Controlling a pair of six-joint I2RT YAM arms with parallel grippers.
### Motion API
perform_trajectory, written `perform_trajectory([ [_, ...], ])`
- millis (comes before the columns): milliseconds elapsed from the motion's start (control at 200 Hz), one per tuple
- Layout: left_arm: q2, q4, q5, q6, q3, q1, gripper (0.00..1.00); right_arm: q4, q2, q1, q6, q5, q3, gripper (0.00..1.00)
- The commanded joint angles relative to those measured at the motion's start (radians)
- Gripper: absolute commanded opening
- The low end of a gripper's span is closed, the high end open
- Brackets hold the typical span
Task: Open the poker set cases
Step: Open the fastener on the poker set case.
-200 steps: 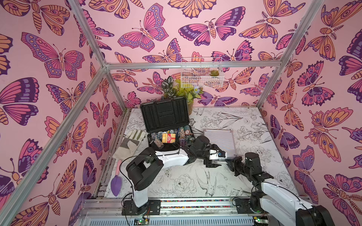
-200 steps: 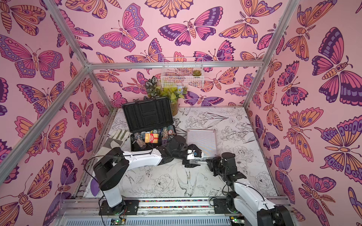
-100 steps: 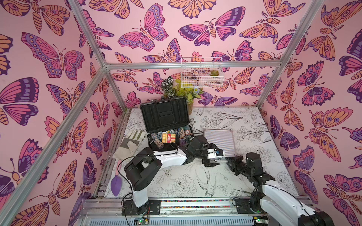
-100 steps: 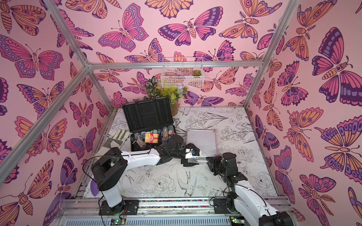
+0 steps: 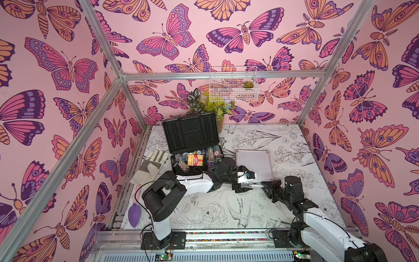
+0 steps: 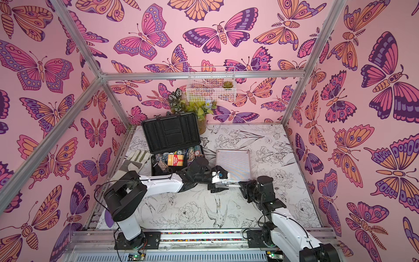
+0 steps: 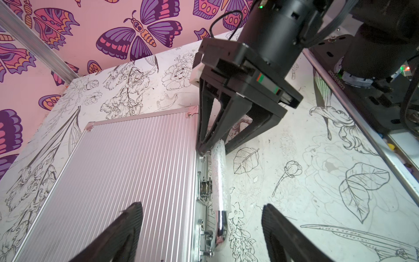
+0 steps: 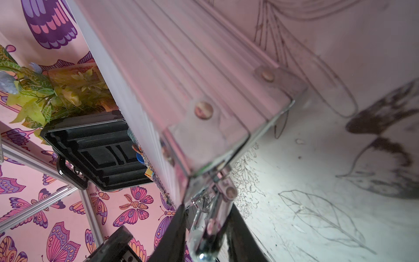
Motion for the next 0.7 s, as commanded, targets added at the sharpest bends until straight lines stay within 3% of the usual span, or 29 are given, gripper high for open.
perform_trajectory([
  [0,-0.030,0.045,0.027,-0.031,-0.021,0.009,0.84,0.013,0.016,-0.001,0.003,0.009,0.044,0.33],
  [255,-0.024,0.135,0.008,-0.096,-0.047,0.024,0.84,0.014,0.033,0.001,-0.003,0.021,0.060,0.34],
  [516,-0.037,0.186,0.025,-0.174,-0.075,0.040,0.84,0.013,0.050,0.000,-0.016,0.019,0.091,0.45],
  [696,-0.034,0.213,0.028,-0.201,-0.087,0.045,0.84,0.011,0.037,0.000,-0.013,0.026,0.095,0.46],
])
